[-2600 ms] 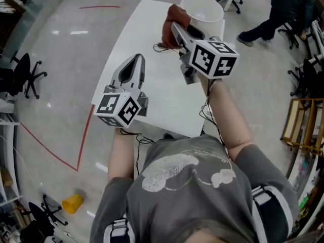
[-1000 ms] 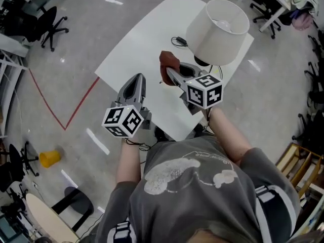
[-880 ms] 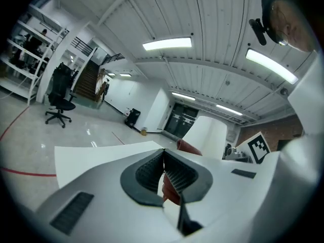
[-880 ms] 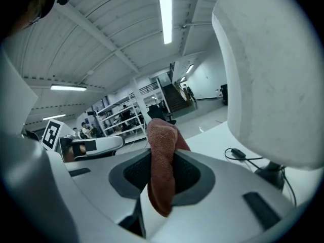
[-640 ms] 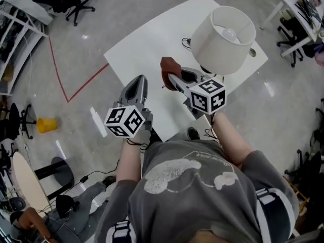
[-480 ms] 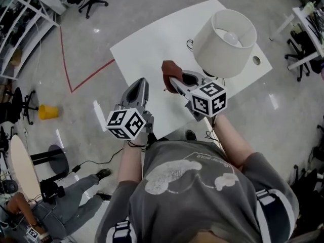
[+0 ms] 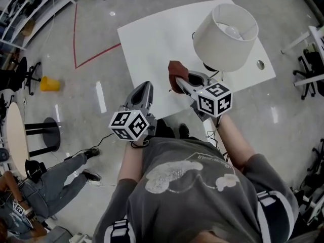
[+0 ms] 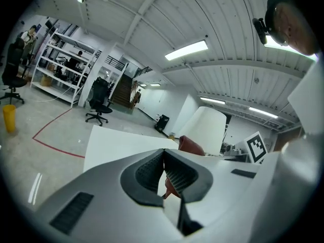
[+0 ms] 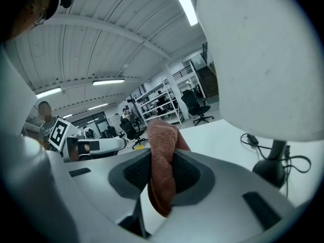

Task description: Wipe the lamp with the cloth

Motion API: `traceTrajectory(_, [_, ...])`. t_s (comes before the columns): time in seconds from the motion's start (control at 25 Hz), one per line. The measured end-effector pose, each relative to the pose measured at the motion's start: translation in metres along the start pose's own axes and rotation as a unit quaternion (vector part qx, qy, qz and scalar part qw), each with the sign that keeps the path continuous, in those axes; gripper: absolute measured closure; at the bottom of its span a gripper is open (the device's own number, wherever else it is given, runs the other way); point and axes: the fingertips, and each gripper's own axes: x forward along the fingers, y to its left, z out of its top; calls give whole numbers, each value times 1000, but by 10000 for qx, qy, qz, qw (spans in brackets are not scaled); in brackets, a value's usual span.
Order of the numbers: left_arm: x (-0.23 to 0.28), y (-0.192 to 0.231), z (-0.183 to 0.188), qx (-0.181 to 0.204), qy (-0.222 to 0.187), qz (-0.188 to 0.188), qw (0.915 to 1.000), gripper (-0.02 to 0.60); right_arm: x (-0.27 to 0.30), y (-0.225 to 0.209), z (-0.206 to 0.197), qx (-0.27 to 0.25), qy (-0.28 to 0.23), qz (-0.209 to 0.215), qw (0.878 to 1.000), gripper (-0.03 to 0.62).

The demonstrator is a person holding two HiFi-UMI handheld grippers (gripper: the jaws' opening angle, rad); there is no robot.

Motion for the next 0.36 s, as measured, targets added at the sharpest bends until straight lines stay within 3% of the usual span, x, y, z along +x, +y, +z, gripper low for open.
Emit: traceTrajectory(0.36, [2, -12, 4, 41, 115, 89, 9999, 572, -7, -10, -9, 150, 258, 52, 9995, 499])
